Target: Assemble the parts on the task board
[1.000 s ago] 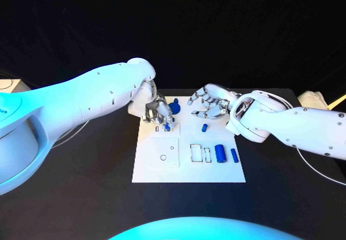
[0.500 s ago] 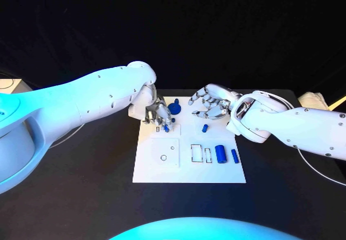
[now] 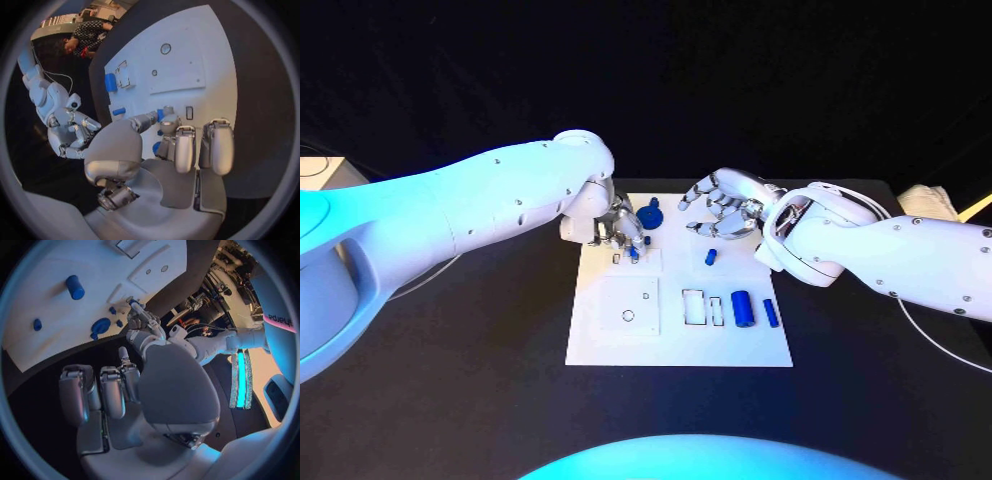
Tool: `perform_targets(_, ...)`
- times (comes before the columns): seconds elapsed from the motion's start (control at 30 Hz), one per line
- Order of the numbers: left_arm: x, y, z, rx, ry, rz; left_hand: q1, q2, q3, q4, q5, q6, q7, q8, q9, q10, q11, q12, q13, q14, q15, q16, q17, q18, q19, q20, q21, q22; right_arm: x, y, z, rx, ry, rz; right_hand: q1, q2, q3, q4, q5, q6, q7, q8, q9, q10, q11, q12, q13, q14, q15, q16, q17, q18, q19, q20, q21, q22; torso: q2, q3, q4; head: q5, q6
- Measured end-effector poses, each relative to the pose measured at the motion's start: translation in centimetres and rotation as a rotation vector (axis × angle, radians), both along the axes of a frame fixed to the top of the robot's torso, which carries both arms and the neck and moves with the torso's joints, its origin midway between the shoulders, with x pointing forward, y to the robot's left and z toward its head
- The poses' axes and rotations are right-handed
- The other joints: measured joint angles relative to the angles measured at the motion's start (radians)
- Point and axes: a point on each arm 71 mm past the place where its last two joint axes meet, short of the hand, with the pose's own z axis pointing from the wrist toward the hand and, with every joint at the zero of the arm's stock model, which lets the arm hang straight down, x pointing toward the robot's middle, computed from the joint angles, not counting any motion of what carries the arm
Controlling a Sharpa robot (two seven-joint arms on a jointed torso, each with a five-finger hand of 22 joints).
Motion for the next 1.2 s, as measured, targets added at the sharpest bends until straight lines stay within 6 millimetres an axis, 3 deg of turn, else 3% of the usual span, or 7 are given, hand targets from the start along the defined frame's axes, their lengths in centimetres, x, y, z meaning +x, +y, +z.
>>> perform_targets(0.47,0.17,-0.16,-0.48,0.002,-0.018,0.022,0.000,0.000,0.003,0.003,0.002,0.003,0.000,-0.002,0.000,0.000,0.000,0.004,0.002,0.000,0.000,0.000,0.000,0.000,0.002,-0.002,0.002,0.000,0.00,0.02,0.00,0.000,0.000,0.000,-0.003,-0.003,0.000,0.000,0.000,0.000,0.000,0.000,-0.001,0.000,0.000,0.000,0.001,0.000,0.000,0.000,0.000,0.000,0.000,0.000,0.000,0.000,0.001,0.0013,-0.0009,0.000,-0.004)
perform_targets(1.2,0.11,-0.13,-0.61,0.009,-0.009,0.014,0.000,0.000,0.005,0.005,0.002,0.003,-0.001,-0.006,0.000,0.002,0.002,0.004,0.003,0.000,0.000,0.000,0.000,0.000,0.001,-0.002,0.002,0.000,0.05,0.00,0.01,0.001,-0.002,-0.002,-0.003,-0.003,0.000,0.000,0.000,0.000,0.000,0.000,-0.001,0.000,0.000,0.000,0.001,0.000,0.000,0.000,0.000,0.000,0.000,0.000,0.000,0.001,0.000,0.0005,0.0000,0.001,-0.008)
